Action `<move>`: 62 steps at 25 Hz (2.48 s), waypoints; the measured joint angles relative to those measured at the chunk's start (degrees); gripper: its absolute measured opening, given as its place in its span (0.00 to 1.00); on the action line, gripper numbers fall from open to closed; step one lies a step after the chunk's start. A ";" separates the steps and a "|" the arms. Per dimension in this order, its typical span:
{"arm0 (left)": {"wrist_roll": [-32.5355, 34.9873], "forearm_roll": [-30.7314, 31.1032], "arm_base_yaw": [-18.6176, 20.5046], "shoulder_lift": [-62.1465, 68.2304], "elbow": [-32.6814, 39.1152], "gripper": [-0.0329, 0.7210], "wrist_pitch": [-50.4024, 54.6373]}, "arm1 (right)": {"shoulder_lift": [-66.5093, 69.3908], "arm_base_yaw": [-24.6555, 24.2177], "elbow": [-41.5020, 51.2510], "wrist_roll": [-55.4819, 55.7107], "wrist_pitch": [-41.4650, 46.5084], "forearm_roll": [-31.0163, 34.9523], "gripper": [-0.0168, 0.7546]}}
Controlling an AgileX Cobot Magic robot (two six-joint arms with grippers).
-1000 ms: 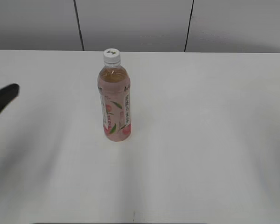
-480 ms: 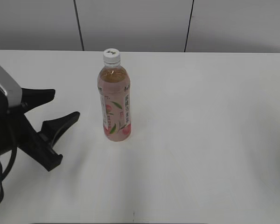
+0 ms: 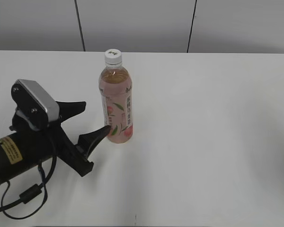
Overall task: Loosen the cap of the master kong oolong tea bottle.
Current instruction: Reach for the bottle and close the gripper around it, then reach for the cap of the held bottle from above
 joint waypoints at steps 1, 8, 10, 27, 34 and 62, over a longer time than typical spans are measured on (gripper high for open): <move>-0.72 -0.35 0.00 2.05 -0.53 0.72 -1.33 | 0.30 0.00 0.00 -0.31 -0.05 0.32 0.64; -3.53 -3.88 0.00 9.36 -2.54 0.83 -2.53 | 0.92 0.00 0.00 -2.54 -0.05 2.79 0.60; -3.53 -3.80 0.00 9.62 -3.98 0.83 -2.59 | 0.92 0.00 0.00 -3.11 -0.05 2.99 0.59; -5.06 1.46 0.00 13.13 -20.22 0.82 2.37 | 0.92 0.00 0.00 -3.67 -0.05 3.75 0.59; -5.62 2.59 -0.07 13.70 -21.23 0.60 2.08 | 1.12 0.00 -0.20 -10.90 0.01 8.24 0.59; -5.49 17.28 -0.01 10.21 -21.23 0.60 7.37 | 48.65 27.24 -55.87 -35.88 31.95 5.36 0.58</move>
